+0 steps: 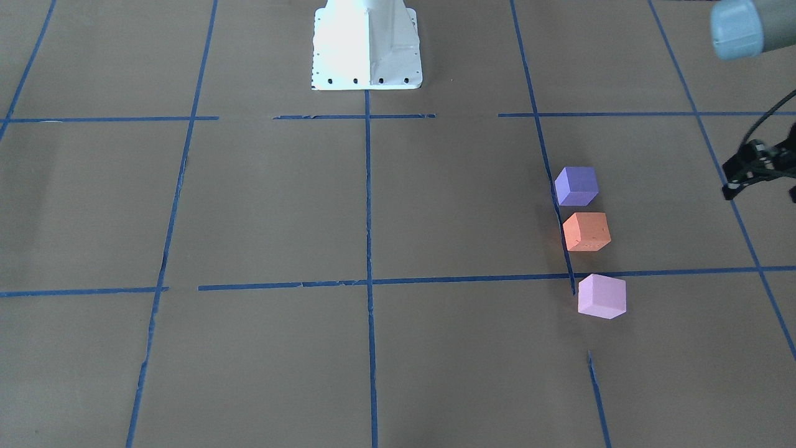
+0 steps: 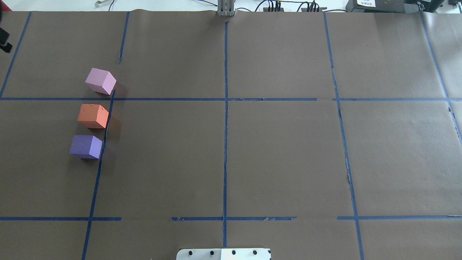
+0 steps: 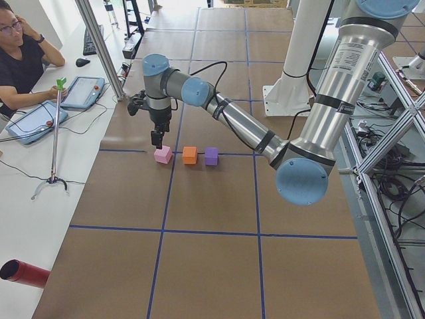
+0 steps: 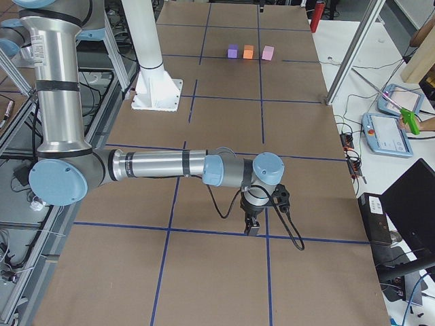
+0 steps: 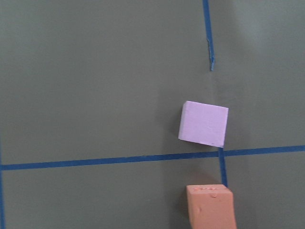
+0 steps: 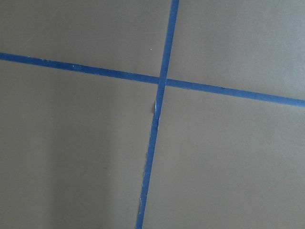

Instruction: Arrange blocks in a line

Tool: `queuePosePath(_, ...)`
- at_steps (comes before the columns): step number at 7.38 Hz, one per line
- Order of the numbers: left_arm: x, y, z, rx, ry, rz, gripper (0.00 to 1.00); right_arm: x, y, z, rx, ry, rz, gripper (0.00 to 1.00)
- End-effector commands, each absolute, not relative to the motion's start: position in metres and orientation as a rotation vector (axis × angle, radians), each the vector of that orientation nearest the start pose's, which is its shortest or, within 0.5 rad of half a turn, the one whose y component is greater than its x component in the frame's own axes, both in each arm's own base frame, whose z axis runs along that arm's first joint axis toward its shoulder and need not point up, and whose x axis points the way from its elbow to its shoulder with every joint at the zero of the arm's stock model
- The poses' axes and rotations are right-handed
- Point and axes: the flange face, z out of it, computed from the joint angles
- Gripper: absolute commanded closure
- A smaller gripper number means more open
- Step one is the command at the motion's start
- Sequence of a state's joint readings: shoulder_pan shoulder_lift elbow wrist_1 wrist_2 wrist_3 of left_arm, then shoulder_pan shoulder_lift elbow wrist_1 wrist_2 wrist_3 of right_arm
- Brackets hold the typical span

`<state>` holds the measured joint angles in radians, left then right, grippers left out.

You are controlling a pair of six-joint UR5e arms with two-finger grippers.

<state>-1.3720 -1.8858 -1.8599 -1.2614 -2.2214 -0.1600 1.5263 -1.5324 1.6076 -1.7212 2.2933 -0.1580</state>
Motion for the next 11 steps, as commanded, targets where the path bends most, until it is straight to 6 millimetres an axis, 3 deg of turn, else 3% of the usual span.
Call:
queuePosePath(1, -0.073, -0.538, 0.481, 0.167, 0.630, 0.284, 0.00, 0.045, -0.504, 0.640, -0.031, -0.726, -0.166, 0.00)
queuePosePath(3, -0.089, -0.493, 0.557, 0.098, 0.639, 0.262, 0.00, 0.045, -0.504, 0.640, -0.031, -0.726, -0.166, 0.00)
queuePosePath(4, -0.088, -0.468, 0.606, 0.106, 0.644, 0.257, 0.00, 0.045, -0.504, 0.640, -0.031, -0.726, -0.166, 0.00)
queuePosePath(6, -0.087, -0.463, 0.679, 0.118, 0.645, 0.260, 0.00, 0.045, -0.504, 0.640, -0.031, -0.726, -0.166, 0.00)
queuePosePath(7, -0.087, -0.463, 0.692, 0.126, 0.644, 0.262, 0.00, 0.045, -0.504, 0.640, -0.031, -0.726, -0.166, 0.00)
queuePosePath(8, -0.087, -0.463, 0.692, 0.128, 0.643, 0.262, 0.00, 0.045, -0.504, 0.640, -0.031, -0.726, -0.166, 0.00)
queuePosePath(11, -0.081, -0.464, 0.677, 0.149, 0.725, 0.261, 0.00, 0.045, -0.504, 0.640, -0.031, -0.726, -0.166, 0.00)
